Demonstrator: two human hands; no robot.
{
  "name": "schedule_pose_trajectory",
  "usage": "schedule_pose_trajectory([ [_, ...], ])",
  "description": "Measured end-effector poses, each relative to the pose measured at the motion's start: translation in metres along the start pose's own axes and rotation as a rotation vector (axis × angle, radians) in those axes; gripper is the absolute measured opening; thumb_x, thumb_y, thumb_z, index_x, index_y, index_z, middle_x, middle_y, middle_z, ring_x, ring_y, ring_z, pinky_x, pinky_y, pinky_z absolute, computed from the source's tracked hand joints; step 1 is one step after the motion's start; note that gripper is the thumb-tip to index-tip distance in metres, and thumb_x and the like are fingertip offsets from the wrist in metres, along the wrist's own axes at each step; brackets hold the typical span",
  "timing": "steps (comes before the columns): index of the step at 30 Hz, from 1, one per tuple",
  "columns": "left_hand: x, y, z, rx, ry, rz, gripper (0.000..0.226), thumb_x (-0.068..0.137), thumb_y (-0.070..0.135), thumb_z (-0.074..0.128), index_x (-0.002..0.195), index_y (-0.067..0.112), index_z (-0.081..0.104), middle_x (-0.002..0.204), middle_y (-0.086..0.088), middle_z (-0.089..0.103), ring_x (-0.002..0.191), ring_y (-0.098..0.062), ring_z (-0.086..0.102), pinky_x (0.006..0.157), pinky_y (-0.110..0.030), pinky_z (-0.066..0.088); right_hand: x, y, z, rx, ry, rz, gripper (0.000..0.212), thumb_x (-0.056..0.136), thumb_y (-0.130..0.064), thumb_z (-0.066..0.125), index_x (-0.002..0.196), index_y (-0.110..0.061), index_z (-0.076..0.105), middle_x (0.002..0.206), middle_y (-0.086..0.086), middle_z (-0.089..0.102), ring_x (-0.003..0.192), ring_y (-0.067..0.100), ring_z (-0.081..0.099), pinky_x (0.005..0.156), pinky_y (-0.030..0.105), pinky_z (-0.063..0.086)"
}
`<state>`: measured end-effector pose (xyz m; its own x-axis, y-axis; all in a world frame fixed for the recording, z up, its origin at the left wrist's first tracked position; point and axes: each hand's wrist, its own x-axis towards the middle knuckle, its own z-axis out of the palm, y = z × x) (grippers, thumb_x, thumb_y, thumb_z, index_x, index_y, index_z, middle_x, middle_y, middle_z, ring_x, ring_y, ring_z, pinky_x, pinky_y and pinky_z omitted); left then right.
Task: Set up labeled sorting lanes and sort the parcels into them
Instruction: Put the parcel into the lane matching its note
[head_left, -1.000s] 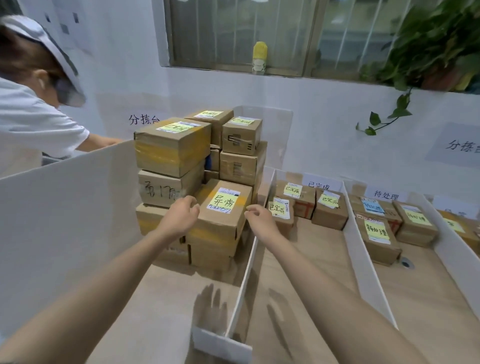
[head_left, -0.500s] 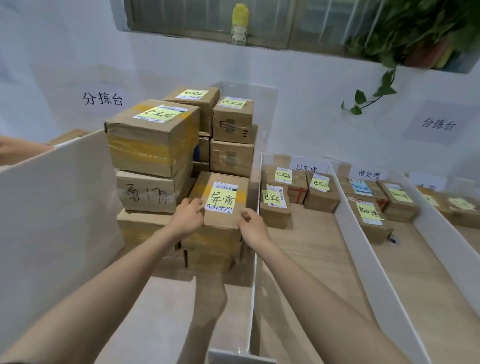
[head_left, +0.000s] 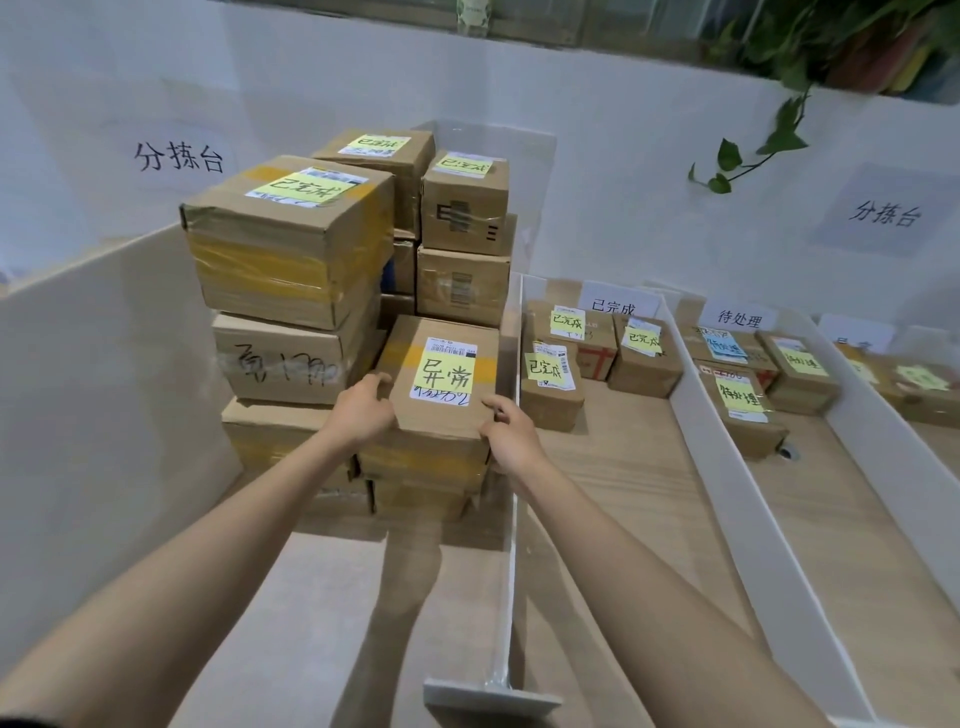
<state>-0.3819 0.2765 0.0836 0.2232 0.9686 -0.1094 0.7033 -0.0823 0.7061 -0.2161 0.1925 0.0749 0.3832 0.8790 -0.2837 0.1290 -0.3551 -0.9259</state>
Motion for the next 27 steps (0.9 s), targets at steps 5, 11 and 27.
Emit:
schedule_pose_trajectory([
  [5, -0.003, -0.002, 0.003, -0.101, -0.002, -0.011, 0.048, 0.094, 0.007, 0.045, 0.141, 0.014, 0.037, 0.141, -0.01, 0.045, 0.127, -0.028, 0.044, 0.092, -0.037, 0.045, 0.003, 0.009, 0.003, 0.106, 0.014, 0.037, 0.049, 0.095, -0.001, 0.041, 0.137, -0.023, 0.048, 0.142, 0.002, 0.043, 0.127, 0.023, 0.044, 0.097, 0.038, 0.046],
  [11, -0.018, -0.006, 0.008, -0.213, 0.009, 0.013, 0.054, 0.087, -0.01, 0.043, 0.138, 0.011, 0.043, 0.144, -0.009, 0.04, 0.13, -0.027, 0.04, 0.084, -0.03, 0.045, -0.008, 0.022, 0.0, 0.178, 0.047, 0.015, 0.049, 0.088, 0.003, 0.045, 0.124, -0.029, 0.056, 0.138, -0.001, 0.05, 0.127, 0.023, 0.046, 0.099, 0.038, 0.046],
  [27, -0.117, 0.1, 0.048, -0.302, 0.106, 0.248, 0.045, 0.093, -0.001, 0.047, 0.132, 0.021, 0.047, 0.141, -0.002, 0.03, 0.12, -0.014, 0.038, 0.054, -0.006, 0.041, -0.092, 0.021, -0.12, 0.227, 0.193, -0.186, 0.053, 0.082, 0.013, 0.042, 0.099, -0.033, 0.061, 0.118, -0.006, 0.06, 0.105, 0.017, 0.057, 0.064, 0.019, 0.043],
])
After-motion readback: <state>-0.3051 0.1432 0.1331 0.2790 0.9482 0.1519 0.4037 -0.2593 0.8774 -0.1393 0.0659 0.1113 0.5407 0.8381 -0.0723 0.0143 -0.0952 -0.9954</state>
